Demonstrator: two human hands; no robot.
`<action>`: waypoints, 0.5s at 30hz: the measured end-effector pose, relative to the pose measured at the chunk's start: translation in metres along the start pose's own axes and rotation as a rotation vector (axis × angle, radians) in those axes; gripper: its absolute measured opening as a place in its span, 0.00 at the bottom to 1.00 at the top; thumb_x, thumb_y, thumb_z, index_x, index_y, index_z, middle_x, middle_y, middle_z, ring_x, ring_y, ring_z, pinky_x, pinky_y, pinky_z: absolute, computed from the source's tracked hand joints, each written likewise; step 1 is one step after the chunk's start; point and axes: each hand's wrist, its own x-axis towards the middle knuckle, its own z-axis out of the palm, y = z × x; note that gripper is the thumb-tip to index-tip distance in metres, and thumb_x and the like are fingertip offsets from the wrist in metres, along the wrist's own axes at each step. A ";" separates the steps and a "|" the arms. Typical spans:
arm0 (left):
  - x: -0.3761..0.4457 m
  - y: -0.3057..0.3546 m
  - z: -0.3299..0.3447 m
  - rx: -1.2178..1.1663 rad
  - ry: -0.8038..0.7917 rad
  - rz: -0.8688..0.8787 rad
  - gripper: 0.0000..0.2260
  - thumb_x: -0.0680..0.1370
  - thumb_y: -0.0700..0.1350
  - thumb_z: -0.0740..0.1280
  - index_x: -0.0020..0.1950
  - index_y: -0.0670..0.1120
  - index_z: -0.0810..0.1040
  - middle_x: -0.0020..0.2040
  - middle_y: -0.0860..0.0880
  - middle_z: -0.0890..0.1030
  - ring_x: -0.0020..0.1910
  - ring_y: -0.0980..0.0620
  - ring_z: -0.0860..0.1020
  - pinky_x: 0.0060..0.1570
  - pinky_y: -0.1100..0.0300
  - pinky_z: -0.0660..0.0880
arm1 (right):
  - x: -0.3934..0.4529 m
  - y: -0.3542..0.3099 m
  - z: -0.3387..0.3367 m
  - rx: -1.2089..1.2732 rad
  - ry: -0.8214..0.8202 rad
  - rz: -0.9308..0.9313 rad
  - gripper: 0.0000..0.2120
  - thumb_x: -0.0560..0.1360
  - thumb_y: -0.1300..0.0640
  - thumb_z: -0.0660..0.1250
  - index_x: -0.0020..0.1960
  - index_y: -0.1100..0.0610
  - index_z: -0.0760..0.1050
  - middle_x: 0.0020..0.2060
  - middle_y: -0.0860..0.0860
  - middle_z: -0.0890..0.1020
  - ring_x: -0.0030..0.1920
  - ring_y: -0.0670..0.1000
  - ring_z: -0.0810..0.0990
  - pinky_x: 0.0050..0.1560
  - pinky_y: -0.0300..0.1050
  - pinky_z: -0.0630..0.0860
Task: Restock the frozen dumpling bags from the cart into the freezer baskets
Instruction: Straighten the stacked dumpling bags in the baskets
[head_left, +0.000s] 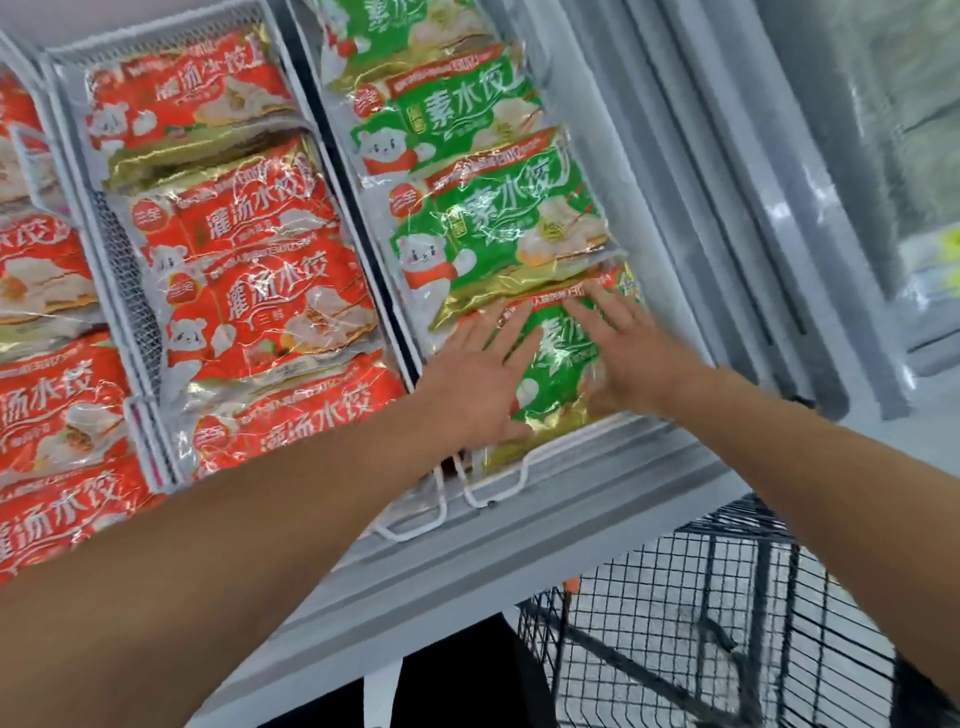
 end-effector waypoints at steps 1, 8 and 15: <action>0.006 0.003 0.001 0.020 -0.014 -0.002 0.51 0.74 0.71 0.62 0.80 0.49 0.33 0.79 0.45 0.29 0.79 0.42 0.32 0.78 0.43 0.42 | 0.000 0.005 0.003 0.035 0.002 0.008 0.60 0.66 0.47 0.79 0.80 0.43 0.36 0.78 0.42 0.34 0.80 0.55 0.39 0.78 0.59 0.54; 0.011 0.007 0.008 0.008 -0.005 -0.025 0.54 0.72 0.74 0.63 0.80 0.51 0.31 0.78 0.46 0.27 0.78 0.42 0.31 0.77 0.44 0.37 | 0.000 0.015 -0.005 0.045 0.059 0.002 0.54 0.70 0.46 0.76 0.80 0.41 0.38 0.80 0.45 0.40 0.80 0.59 0.43 0.76 0.64 0.56; -0.003 0.015 -0.012 -0.242 0.218 -0.063 0.39 0.74 0.60 0.70 0.79 0.46 0.61 0.80 0.43 0.58 0.79 0.41 0.55 0.77 0.44 0.57 | -0.004 0.013 -0.015 0.033 0.080 -0.041 0.48 0.70 0.44 0.74 0.80 0.46 0.49 0.80 0.51 0.51 0.78 0.61 0.55 0.75 0.60 0.62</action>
